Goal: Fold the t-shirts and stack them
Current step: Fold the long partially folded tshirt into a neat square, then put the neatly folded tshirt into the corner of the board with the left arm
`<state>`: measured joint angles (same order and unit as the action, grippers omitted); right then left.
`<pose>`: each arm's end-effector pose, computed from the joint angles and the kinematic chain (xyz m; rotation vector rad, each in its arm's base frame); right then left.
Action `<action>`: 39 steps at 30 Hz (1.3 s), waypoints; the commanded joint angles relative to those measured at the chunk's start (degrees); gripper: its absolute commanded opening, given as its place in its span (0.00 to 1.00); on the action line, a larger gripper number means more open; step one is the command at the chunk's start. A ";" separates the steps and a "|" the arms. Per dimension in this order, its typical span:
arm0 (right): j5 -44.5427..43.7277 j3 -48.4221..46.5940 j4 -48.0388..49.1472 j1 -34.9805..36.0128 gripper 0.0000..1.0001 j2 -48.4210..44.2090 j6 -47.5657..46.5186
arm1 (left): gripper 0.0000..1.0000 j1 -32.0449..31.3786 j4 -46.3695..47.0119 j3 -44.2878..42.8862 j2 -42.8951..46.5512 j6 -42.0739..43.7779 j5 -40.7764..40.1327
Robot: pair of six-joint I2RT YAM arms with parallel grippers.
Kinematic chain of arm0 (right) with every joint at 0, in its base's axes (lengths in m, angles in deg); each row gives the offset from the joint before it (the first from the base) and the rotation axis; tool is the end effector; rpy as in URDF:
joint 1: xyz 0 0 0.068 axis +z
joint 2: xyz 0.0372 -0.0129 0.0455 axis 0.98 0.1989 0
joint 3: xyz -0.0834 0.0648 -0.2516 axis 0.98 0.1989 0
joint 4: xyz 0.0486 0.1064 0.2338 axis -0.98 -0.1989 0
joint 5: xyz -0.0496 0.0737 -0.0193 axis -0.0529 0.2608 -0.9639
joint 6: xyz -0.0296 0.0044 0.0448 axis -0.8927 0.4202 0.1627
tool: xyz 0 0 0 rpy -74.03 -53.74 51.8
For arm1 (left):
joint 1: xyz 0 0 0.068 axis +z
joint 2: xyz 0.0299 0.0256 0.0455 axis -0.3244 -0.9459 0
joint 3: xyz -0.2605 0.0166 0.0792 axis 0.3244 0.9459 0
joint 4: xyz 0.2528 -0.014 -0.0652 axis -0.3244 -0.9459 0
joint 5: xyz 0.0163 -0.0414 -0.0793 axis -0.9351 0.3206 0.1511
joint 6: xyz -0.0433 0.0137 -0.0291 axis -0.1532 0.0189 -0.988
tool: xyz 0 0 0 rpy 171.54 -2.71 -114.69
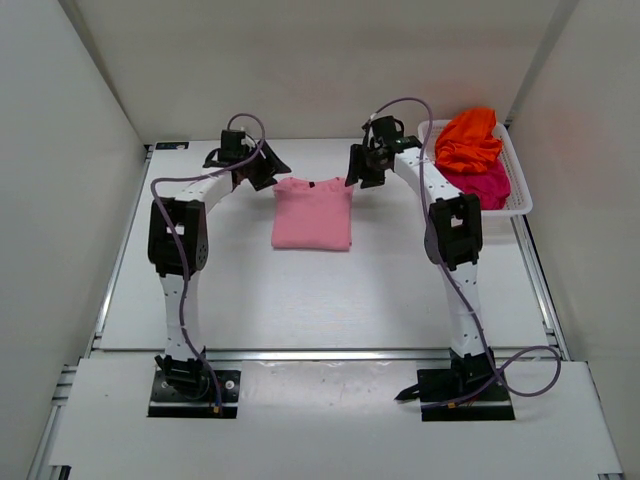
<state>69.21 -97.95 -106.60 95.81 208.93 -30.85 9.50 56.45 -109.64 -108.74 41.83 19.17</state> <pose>0.5021 0.1669 0.2133 -0.1400 2.5411 0.6093 0.4923 -0.0947 0.1943 -0.4789 2.3469 -0.8671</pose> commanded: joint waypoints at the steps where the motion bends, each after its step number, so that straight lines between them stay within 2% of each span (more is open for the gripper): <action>1: -4.60 -7.14 -3.71 -0.06 0.50 0.08 0.48 | 0.71 1.69 4.79 -1.77 5.32 -2.41 3.02; 5: -5.31 -2.42 -1.27 0.22 0.51 -2.82 -0.93 | 0.72 2.75 6.29 9.21 10.96 -1.01 -0.68; 7: -3.91 3.29 0.92 0.04 0.50 -5.27 -0.85 | 0.70 3.36 7.25 14.74 13.42 -0.39 -1.21; 11: -0.56 11.73 6.55 -0.23 0.49 -8.44 0.03 | 0.70 3.89 5.85 18.10 13.78 3.03 -3.76; 18: 1.82 15.96 8.94 -0.67 0.50 -9.42 0.48 | 0.75 1.70 3.48 17.84 11.14 5.94 -4.20; 21: 1.72 18.07 9.02 -0.14 0.51 -11.08 0.13 | 0.76 -1.45 -0.99 15.29 9.31 9.26 -8.06; 25: 2.17 21.14 10.78 -0.75 0.51 -13.54 1.09 | 0.75 -3.93 -10.12 6.35 5.27 12.79 -12.64; 28: 2.51 24.13 12.27 -0.58 0.51 -16.96 1.00 | 0.66 -6.03 -16.28 1.67 2.71 15.68 -17.20; 34: 3.39 29.76 14.73 -1.55 0.52 -22.24 1.26 | 0.65 -10.07 -29.64 -12.81 -4.40 20.69 -28.27; 39: 4.27 33.53 16.49 -1.72 0.52 -26.19 1.44 | 0.62 -11.39 -37.82 -19.77 -9.68 22.29 -30.66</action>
<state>72.47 -66.19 -93.31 94.52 186.68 -29.67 -1.15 27.18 -125.73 -117.33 61.42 -6.88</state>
